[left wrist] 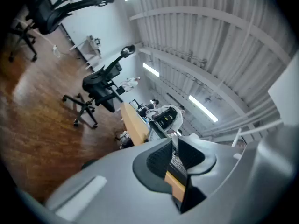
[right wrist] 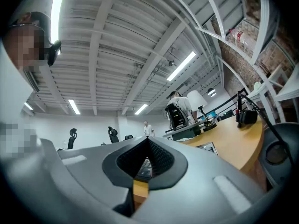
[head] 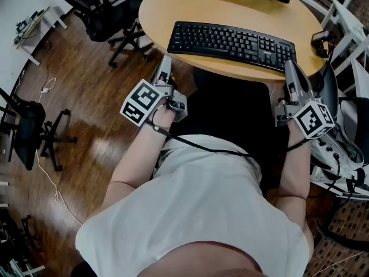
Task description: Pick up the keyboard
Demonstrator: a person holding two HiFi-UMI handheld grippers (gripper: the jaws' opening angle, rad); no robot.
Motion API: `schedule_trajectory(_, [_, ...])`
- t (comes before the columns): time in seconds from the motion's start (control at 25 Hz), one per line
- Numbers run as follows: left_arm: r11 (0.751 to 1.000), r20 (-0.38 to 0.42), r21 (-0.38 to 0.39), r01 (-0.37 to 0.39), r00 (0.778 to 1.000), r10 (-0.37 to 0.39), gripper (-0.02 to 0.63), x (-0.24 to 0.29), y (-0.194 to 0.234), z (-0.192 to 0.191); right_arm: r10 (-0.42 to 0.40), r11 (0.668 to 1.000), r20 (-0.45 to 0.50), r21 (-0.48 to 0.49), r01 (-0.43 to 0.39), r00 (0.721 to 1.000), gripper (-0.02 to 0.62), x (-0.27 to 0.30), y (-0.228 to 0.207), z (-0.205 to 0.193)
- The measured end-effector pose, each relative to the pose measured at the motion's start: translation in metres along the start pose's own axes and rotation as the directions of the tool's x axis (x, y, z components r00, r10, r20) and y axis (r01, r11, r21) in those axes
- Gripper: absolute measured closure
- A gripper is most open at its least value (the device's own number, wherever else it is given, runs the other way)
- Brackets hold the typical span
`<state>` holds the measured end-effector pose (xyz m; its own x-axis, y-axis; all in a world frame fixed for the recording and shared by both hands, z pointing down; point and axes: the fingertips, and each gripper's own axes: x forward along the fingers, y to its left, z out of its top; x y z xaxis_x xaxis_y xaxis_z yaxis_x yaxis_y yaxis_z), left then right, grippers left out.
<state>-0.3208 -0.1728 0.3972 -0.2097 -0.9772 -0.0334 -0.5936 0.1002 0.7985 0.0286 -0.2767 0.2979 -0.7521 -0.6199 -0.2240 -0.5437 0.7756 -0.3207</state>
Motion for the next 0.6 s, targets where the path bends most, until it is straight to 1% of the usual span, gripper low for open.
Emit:
schedule_trajectory(0.08, [0.995, -0.009, -0.096, -0.029, 1.000, 0.028, 0.218, 0.010, 0.015, 0.000, 0.024, 1.000, 0.011, 0.003, -0.024, 1.000, 0.595, 0.003, 0.004, 0.002])
schedule_trajectory(0.12, [0.990, -0.014, -0.133, -0.040, 0.999, 0.039, 0.204, 0.017, 0.021, 0.000, 0.025, 1.000, 0.013, 0.001, -0.025, 1.000, 0.595, 0.004, 0.004, 0.003])
schedule_trajectory(0.2, [0.980, -0.024, -0.188, -0.062, 0.998, 0.059, 0.193, 0.031, 0.032, -0.002, 0.008, 1.000, 0.011, -0.007, -0.007, 1.000, 0.595, 0.004, 0.001, 0.003])
schedule_trajectory(0.28, [0.966, -0.044, -0.242, -0.093, 0.995, 0.085, 0.186, 0.043, 0.043, -0.007, 0.016, 1.000, 0.021, 0.000, -0.016, 1.000, 0.595, 0.004, 0.001, 0.004])
schedule_trajectory(0.36, [0.956, -0.059, -0.269, -0.119, 0.992, 0.107, 0.173, 0.051, 0.051, -0.011, 0.030, 0.999, 0.033, 0.009, -0.031, 0.999, 0.595, 0.005, 0.002, 0.007])
schedule_trajectory(0.44, [0.953, -0.072, -0.275, -0.128, 0.991, 0.112, 0.170, 0.057, 0.051, -0.014, 0.038, 0.999, 0.041, 0.012, -0.038, 0.998, 0.595, 0.006, 0.002, 0.009])
schedule_trajectory(0.6, [0.952, -0.101, -0.280, -0.124, 0.990, 0.099, 0.170, 0.068, 0.042, -0.021, 0.012, 1.000, 0.029, 0.010, -0.012, 1.000, 0.595, 0.004, -0.004, 0.008])
